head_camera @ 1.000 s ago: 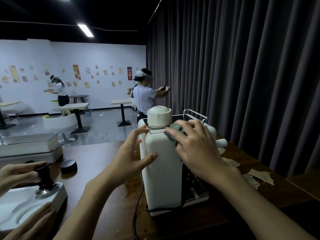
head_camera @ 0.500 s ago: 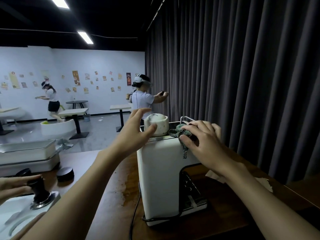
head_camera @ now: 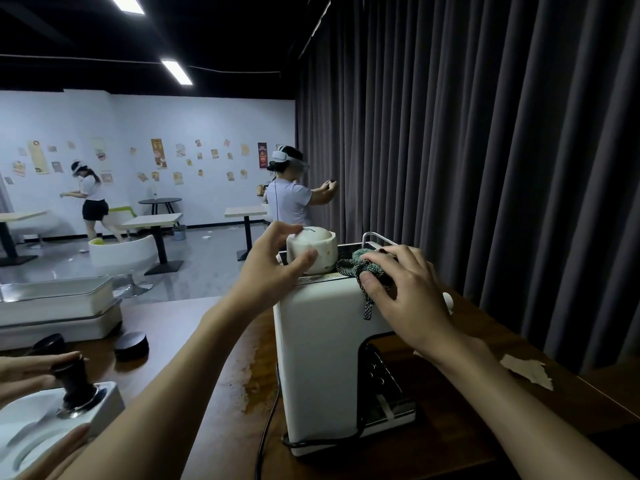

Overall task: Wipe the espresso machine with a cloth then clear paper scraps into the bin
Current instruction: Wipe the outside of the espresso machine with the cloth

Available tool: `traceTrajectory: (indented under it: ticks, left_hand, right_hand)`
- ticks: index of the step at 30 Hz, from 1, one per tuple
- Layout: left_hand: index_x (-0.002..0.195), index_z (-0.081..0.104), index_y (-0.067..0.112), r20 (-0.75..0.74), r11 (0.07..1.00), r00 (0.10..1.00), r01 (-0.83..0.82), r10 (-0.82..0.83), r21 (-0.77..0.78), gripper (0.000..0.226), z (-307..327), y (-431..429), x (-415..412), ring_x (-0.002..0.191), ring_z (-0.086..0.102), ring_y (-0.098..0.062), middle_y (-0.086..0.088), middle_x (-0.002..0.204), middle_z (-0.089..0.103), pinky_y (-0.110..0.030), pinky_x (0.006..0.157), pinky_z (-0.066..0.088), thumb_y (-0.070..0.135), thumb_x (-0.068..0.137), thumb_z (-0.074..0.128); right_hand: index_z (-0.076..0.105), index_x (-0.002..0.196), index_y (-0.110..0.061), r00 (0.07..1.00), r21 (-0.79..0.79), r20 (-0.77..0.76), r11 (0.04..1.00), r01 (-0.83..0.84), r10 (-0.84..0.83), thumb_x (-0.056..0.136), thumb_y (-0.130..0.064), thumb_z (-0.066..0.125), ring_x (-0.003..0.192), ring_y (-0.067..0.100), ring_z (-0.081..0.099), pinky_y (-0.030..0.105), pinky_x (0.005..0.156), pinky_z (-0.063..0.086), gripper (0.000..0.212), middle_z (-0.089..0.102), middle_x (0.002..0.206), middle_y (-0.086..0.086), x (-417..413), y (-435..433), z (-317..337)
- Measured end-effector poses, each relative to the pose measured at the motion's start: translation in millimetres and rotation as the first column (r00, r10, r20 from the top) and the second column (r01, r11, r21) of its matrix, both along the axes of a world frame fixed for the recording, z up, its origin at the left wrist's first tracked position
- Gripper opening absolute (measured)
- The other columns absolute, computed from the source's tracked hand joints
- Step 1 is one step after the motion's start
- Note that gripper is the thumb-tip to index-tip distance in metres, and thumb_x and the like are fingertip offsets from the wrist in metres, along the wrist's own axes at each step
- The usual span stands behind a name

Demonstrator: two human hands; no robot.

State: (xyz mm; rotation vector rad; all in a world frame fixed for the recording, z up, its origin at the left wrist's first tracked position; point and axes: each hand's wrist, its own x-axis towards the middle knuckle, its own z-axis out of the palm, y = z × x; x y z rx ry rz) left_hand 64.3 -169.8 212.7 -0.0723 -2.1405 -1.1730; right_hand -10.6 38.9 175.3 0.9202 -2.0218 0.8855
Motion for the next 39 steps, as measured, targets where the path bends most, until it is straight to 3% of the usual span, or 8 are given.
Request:
traceTrajectory:
  ticks: [4, 8, 10, 15, 27, 33, 36, 39]
  left_hand:
    - [0.113, 0.058, 0.016, 0.004, 0.999, 0.999, -0.034, 0.034, -0.027, 0.040, 2.0, -0.4, -4.3, 0.113, 0.062, -0.013, 0.000, 0.120, 0.066, -0.035, 0.100, 0.050, 0.027, 0.082, 0.083]
    - [0.109, 0.051, 0.026, -0.021, 0.978, 0.990, -0.144, 0.143, -0.147, 0.046, 1.8, 5.5, -6.2, 0.101, 0.050, -0.006, 0.003, 0.119, 0.052, -0.005, 0.076, 0.037, 0.037, 0.078, 0.084]
    - [0.113, 0.047, 0.030, -0.024, 0.967, 0.990, -0.138, 0.136, -0.214, 0.051, 1.6, 7.5, -3.5, 0.104, 0.045, -0.002, 0.008, 0.121, 0.047, -0.002, 0.075, 0.036, 0.039, 0.077, 0.083]
    - [0.119, 0.048, 0.023, -0.048, 0.957, 0.991, -0.131, 0.123, -0.258, 0.046, 2.3, 12.4, -3.1, 0.110, 0.054, -0.021, 0.001, 0.121, 0.059, -0.028, 0.080, 0.039, 0.024, 0.084, 0.077]
    - [0.111, 0.041, 0.027, -0.069, 0.953, 0.977, -0.212, 0.202, -0.216, 0.045, -1.1, 12.8, -2.8, 0.115, 0.049, -0.016, 0.000, 0.122, 0.051, -0.027, 0.089, 0.034, 0.035, 0.084, 0.077]
    - [0.138, 0.043, 0.026, -0.029, 0.957, 0.987, -0.163, 0.161, -0.240, 0.059, -3.1, 13.3, 0.5, 0.127, 0.046, -0.017, 0.003, 0.139, 0.049, -0.032, 0.101, 0.037, 0.035, 0.088, 0.072]
    - [0.132, 0.046, 0.022, -0.040, 0.945, 0.982, -0.190, 0.186, -0.267, 0.054, 0.0, 13.8, 0.8, 0.124, 0.048, -0.024, 0.000, 0.133, 0.055, -0.043, 0.104, 0.041, 0.031, 0.087, 0.074]
    - [0.125, 0.046, 0.017, -0.066, 0.934, 0.975, -0.222, 0.212, -0.279, 0.050, 0.2, 14.5, 0.3, 0.120, 0.048, -0.024, -0.003, 0.127, 0.052, -0.041, 0.101, 0.042, 0.028, 0.086, 0.075]
  right_hand:
    - [0.067, 0.119, -0.025, 1.000, 0.002, -0.007, 1.000, 0.029, -0.029, 0.090, -0.051, 0.039, 0.118, 0.019, 0.044, 0.036, 0.094, 0.032, 0.048, 0.059, 0.117, 0.000, 2.6, -1.8, -0.3]
    - [0.066, 0.120, -0.025, 0.999, 0.013, -0.005, 0.999, 0.038, -0.038, 0.090, -0.052, 0.037, 0.119, 0.018, 0.043, 0.036, 0.093, 0.030, 0.050, 0.058, 0.118, 0.000, 3.6, -1.7, 0.3]
    - [0.066, 0.121, -0.026, 0.999, 0.016, -0.007, 0.999, 0.039, -0.039, 0.090, -0.052, 0.036, 0.120, 0.018, 0.042, 0.036, 0.093, 0.030, 0.050, 0.058, 0.119, 0.000, 3.4, -1.4, 0.1]
    - [0.066, 0.120, -0.026, 0.999, 0.010, -0.010, 0.999, 0.031, -0.031, 0.090, -0.053, 0.037, 0.120, 0.017, 0.041, 0.035, 0.091, 0.028, 0.050, 0.058, 0.118, 0.000, 2.1, -0.7, -0.7]
    - [0.065, 0.120, -0.028, 1.000, 0.002, -0.008, 1.000, 0.026, -0.026, 0.090, -0.053, 0.038, 0.120, 0.018, 0.043, 0.035, 0.091, 0.028, 0.047, 0.056, 0.117, -0.002, -2.8, -1.2, -3.8]
    - [0.063, 0.121, -0.030, 0.999, 0.014, -0.021, 0.999, 0.028, -0.028, 0.090, -0.058, 0.039, 0.122, 0.018, 0.042, 0.034, 0.092, 0.027, 0.049, 0.055, 0.118, -0.003, -3.7, -1.3, -4.6]
    - [0.062, 0.122, -0.030, 0.999, 0.015, -0.023, 0.999, 0.035, -0.035, 0.090, -0.058, 0.039, 0.122, 0.017, 0.042, 0.033, 0.092, 0.026, 0.048, 0.055, 0.118, -0.003, -3.8, -1.4, -4.9]
    - [0.062, 0.122, -0.031, 0.999, 0.011, -0.021, 0.999, 0.033, -0.033, 0.090, -0.057, 0.039, 0.122, 0.016, 0.041, 0.032, 0.093, 0.025, 0.047, 0.054, 0.118, -0.004, -4.0, -1.1, -5.6]
